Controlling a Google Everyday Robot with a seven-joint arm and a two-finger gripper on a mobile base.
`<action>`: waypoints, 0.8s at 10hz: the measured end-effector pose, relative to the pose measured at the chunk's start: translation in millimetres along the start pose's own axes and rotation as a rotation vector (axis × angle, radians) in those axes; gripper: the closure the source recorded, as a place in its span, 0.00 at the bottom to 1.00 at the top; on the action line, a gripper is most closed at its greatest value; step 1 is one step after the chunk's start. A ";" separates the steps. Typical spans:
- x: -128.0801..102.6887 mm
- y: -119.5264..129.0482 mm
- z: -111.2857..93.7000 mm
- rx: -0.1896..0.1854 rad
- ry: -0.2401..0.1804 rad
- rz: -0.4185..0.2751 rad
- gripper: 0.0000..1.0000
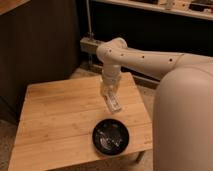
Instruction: Place the bottle in the ceramic bowl
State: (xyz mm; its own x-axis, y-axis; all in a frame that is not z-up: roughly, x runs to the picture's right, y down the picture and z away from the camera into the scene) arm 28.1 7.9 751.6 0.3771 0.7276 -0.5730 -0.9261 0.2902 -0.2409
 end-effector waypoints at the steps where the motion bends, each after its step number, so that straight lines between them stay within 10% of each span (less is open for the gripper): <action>1: 9.1 7.1 -6.8 -0.002 0.001 -0.015 1.00; 8: 126.1 63.2 38.0 -0.100 0.019 -0.182 1.00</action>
State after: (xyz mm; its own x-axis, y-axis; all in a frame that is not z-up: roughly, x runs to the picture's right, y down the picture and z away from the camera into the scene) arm 16.8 141.6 693.9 0.5395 0.6563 -0.5274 -0.8374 0.3526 -0.4178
